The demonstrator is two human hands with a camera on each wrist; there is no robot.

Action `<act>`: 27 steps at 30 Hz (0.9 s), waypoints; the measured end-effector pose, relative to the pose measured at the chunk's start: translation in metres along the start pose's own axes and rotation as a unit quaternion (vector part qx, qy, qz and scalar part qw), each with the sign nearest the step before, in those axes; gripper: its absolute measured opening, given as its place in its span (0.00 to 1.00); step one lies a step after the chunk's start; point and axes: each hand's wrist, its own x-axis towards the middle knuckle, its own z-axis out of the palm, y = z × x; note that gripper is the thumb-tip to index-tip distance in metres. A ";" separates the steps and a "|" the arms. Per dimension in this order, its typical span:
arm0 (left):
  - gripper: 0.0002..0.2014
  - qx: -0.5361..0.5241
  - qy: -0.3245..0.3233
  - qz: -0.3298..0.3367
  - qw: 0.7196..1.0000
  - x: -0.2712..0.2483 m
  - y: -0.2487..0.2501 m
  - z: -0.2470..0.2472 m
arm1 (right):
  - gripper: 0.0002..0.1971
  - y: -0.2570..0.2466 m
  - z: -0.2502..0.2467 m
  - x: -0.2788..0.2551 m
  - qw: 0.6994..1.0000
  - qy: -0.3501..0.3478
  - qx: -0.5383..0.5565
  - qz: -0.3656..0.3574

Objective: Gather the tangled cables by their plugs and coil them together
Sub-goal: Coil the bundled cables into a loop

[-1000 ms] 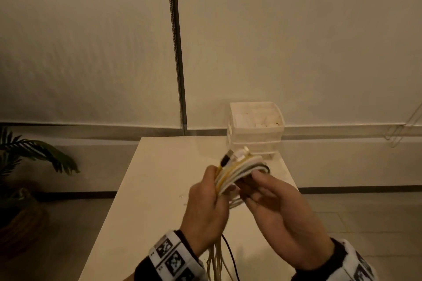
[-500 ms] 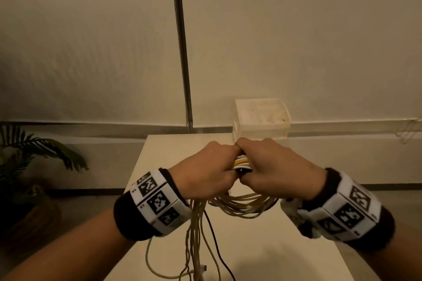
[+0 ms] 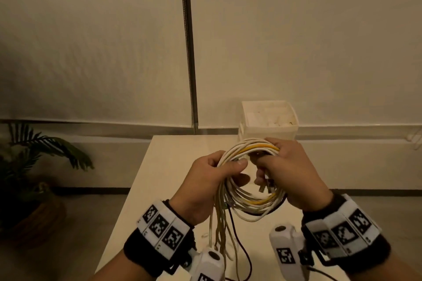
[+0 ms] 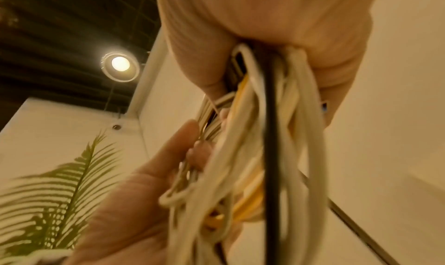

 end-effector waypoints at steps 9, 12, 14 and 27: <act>0.14 -0.016 -0.108 0.047 0.993 0.010 -0.001 -0.008 | 0.10 0.010 0.008 -0.010 0.990 0.040 0.132 0.037; 0.16 -0.035 -0.095 0.054 0.993 0.007 -0.005 0.002 | 0.09 0.014 0.010 -0.015 0.995 0.038 0.087 0.007; 0.15 -0.014 -0.090 0.063 0.994 0.006 -0.003 0.004 | 0.08 0.013 0.007 -0.019 0.997 0.016 0.070 0.002; 0.13 0.207 -0.167 0.122 0.956 0.003 0.027 -0.014 | 0.45 -0.050 -0.061 -0.019 0.860 -0.135 -0.480 -0.107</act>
